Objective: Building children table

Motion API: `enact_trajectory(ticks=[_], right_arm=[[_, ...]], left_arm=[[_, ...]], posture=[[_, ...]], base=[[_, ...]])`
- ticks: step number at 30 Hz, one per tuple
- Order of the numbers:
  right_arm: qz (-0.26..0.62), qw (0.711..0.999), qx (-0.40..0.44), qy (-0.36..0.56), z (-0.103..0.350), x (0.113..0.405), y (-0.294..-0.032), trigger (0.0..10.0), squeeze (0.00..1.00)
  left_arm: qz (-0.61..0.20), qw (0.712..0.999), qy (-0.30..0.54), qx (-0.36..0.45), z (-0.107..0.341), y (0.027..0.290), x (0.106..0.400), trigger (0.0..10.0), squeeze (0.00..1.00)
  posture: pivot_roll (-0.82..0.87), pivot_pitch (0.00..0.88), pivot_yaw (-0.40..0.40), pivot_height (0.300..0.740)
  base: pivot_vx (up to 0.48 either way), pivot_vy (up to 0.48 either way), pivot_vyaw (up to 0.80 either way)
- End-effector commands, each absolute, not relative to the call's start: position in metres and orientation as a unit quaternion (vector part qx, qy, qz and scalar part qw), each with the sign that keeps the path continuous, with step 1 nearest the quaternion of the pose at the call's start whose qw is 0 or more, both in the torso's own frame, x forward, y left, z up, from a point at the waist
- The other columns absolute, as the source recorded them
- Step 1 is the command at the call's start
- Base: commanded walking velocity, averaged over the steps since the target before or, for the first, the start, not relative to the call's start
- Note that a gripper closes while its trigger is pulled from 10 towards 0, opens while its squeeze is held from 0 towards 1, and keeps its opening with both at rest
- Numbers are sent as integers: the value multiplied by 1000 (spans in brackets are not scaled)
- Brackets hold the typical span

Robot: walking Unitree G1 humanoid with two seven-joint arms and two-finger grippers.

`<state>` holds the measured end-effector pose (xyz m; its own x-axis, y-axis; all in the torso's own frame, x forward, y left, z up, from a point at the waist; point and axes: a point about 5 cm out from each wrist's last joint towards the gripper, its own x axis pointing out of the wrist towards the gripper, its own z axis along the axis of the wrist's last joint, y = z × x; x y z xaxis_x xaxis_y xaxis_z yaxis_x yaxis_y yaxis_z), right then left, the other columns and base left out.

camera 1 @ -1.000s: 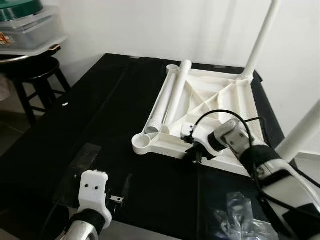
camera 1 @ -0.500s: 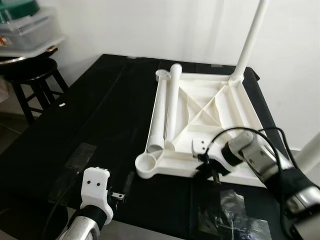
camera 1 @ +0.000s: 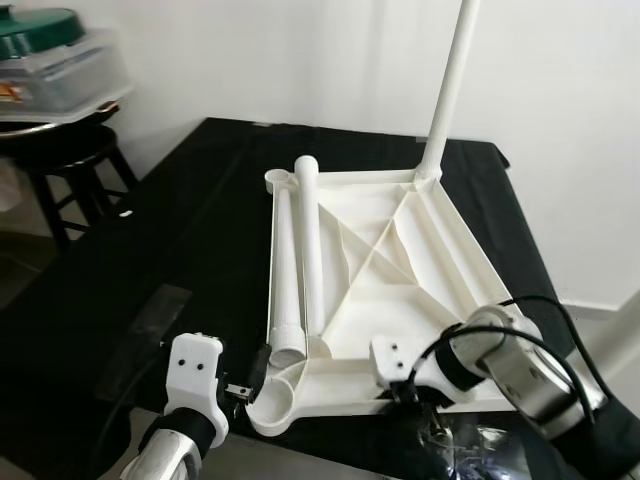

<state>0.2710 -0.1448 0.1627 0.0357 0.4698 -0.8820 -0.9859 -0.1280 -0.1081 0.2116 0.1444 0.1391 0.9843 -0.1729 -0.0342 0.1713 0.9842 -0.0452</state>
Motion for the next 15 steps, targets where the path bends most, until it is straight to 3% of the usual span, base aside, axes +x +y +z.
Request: enact_trajectory(ticks=[1, 5, 15], right_arm=[[626, 578, -427, 305, 162, 268, -142, 10000, 1000], [622, 588, -424, 295, 167, 268, -140, 10000, 1000], [676, 627, -346, 172, 228, 259, -140, 10000, 1000]], left_arm=[[-88, 995, 27, -30, 135, 143, 211, 10000, 0], [-87, 995, 26, -30, 135, 143, 211, 10000, 0], [-90, 995, 20, -35, 135, 144, 214, 10000, 0]], posture=[[-18, 81, -30, 740], [-14, 80, -33, 740], [-17, 66, -35, 740]], base=[[0, 0, 0], [0, 0, 0], [0, 0, 0]])
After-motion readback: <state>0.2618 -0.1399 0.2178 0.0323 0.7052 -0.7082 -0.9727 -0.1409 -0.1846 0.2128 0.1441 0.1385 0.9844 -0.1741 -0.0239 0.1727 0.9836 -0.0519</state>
